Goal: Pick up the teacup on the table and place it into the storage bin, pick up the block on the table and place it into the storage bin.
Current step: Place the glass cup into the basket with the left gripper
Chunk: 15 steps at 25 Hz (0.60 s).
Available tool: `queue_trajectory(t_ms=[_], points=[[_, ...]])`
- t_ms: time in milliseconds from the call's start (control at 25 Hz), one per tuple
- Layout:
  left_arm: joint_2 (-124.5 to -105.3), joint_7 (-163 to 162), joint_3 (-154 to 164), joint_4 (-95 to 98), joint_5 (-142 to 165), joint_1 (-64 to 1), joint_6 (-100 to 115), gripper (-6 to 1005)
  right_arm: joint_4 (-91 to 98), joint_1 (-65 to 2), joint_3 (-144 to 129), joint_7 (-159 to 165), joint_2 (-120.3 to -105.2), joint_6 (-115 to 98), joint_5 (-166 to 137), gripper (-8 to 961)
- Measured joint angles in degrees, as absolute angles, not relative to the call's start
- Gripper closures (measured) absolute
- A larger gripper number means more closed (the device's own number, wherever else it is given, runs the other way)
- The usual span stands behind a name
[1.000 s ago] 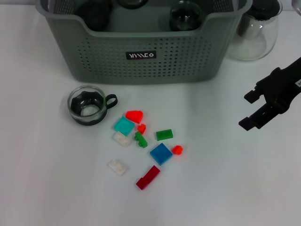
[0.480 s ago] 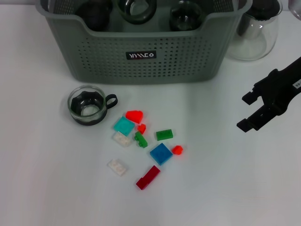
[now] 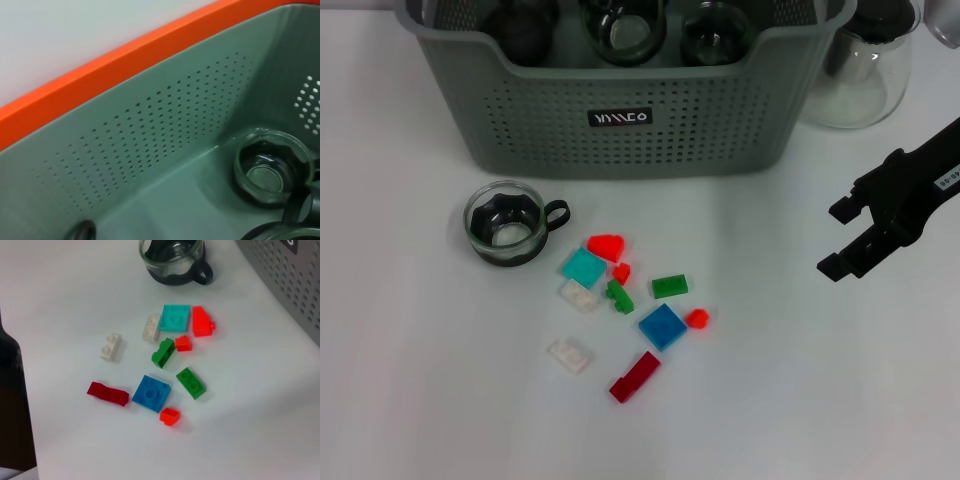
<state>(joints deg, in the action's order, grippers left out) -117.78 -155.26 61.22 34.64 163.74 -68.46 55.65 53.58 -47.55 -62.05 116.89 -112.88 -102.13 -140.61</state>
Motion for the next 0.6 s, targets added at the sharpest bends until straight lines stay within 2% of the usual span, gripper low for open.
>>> queue_trajectory(t_ms=[600], points=[[-119.56,-154.9,63.9,33.8,163.7,-68.3,53.3,942,53.5,-47.5,-62.0,116.7,-113.34,-101.9,-141.4,12]])
